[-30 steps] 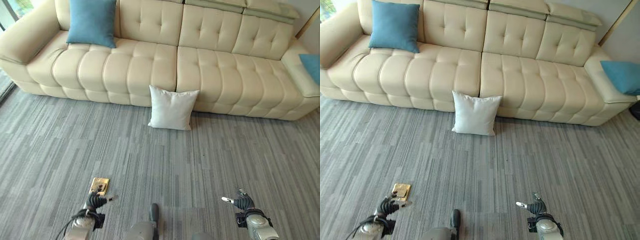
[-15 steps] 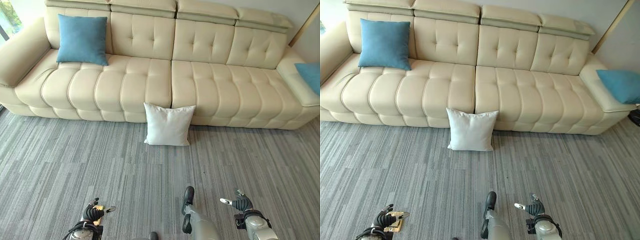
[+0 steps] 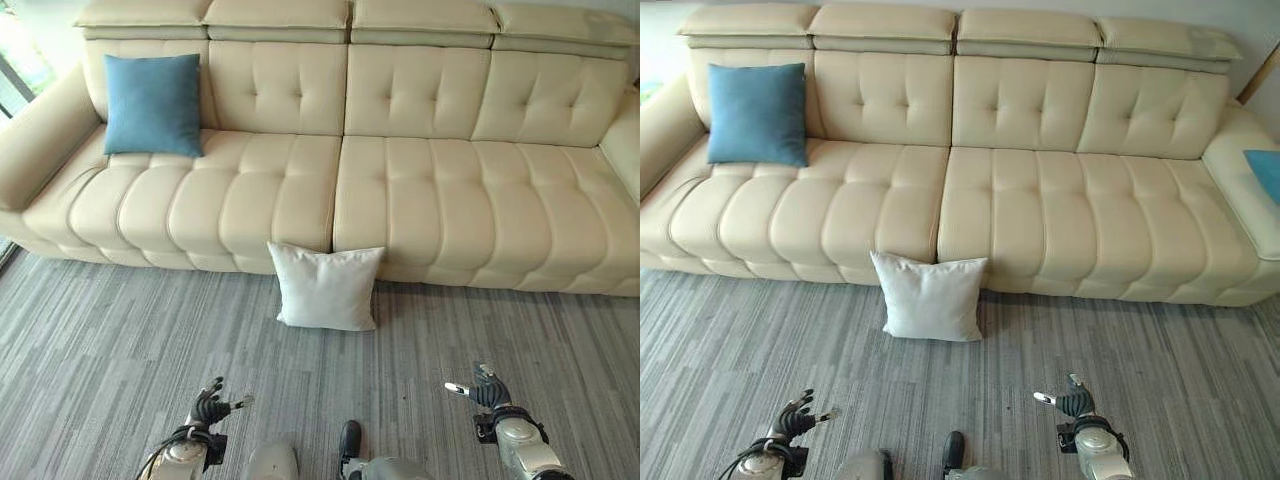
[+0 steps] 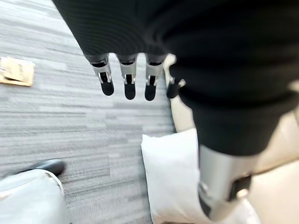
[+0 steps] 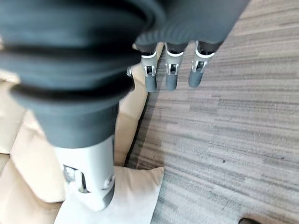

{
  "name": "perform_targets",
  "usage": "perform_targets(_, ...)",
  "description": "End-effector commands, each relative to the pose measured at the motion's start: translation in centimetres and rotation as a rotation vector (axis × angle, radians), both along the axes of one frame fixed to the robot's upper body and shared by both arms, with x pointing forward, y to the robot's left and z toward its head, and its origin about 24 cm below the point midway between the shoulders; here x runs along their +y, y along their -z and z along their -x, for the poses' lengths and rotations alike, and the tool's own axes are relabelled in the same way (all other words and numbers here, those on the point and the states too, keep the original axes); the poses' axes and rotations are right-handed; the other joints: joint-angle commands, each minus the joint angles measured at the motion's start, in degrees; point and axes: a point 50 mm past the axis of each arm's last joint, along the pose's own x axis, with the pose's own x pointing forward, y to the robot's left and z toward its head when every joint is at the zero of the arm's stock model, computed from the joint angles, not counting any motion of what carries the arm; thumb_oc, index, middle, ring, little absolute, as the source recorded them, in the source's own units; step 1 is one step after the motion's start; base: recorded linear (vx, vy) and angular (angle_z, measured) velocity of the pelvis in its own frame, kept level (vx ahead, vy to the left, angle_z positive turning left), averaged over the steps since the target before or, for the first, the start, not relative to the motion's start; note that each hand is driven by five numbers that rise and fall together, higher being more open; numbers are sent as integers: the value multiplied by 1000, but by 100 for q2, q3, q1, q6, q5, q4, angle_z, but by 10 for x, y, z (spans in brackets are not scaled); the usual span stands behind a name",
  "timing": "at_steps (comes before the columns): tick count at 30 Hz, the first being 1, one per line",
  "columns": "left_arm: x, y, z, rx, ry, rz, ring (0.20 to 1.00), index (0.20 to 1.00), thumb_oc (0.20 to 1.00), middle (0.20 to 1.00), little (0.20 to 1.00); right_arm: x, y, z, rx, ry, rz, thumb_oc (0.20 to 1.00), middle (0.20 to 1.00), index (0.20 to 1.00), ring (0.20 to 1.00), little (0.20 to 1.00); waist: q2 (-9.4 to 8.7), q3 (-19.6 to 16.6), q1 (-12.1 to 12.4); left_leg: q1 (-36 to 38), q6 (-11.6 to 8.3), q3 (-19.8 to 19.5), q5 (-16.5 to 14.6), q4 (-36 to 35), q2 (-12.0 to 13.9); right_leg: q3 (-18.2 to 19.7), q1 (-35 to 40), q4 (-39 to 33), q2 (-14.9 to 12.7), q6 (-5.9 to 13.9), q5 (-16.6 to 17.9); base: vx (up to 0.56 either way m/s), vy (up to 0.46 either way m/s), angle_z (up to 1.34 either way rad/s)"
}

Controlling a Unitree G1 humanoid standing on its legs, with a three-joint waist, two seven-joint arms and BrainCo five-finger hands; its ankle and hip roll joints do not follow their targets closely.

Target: Pick up all the scattered cushions and arrange them neatly on the sofa.

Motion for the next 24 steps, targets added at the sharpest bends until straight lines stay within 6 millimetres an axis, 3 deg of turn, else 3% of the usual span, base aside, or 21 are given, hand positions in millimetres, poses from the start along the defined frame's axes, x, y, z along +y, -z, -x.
perform_targets(1,12,-4,4,-7,19,-65,1000,1000,1000,1000,1000,-16,-13,-6,-64,26,49,1000,1000,1000,1000,1000,241,42,262,47,-66,-244,774,-342,-175,232,2,709,-308,858,-588,184,27,6)
perform_targets(6,14,-1,11,15,4,-68,1000,1000,1000,1000,1000,-13,-6,1,-27,22,51,1000,1000,1000,1000,1000,243,12,517,-289,-129,-353,1151,-737,-280,551,521,730,-184,876,-881,359,110,-35)
perform_targets(9,16,-1,13,26,13,-77,1000,1000,1000,1000,1000,-9,-2,5,-14,15,38,1000,1000,1000,1000,1000,227,-145,529,-44,2,-366,1243,-816,-215,632,685,884,-241,937,-1018,351,197,-41)
perform_targets(13,21,-4,10,18,16,-95,1000,1000,1000,1000,1000,-1,1,6,-10,6,12,1000,1000,1000,1000,1000,38,-273,525,93,177,-313,887,-522,-330,735,615,1296,-543,1160,-828,284,204,-31)
perform_targets(16,30,-11,3,-8,-2,-116,1000,1000,1000,1000,1000,5,-3,-3,-30,-19,4,1000,1000,1000,1000,1000,42,-194,460,330,360,-332,628,-437,-351,842,7,2444,-720,1323,-186,162,183,-13)
perform_targets(19,35,-15,0,-27,-22,-131,1000,1000,1000,1000,1000,12,-5,-10,-50,-38,-4,1000,1000,1000,1000,1000,111,-119,458,605,420,-299,418,-405,-294,579,-374,2776,-872,1247,-183,145,144,-10)
perform_targets(21,36,-15,0,-28,-29,-134,1000,1000,1000,1000,1000,13,-6,-14,-52,-49,1,1000,1000,1000,1000,1000,151,-78,375,832,434,-330,378,-514,-310,318,-742,2658,-748,1106,-323,157,97,-10)
perform_targets(24,36,-14,-1,-29,-46,-127,1000,1000,1000,1000,1000,10,-7,-16,-49,-48,10,1000,1000,1000,1000,1000,174,8,241,1009,402,-399,383,-561,-402,200,-946,2305,-572,1121,-421,115,39,1)
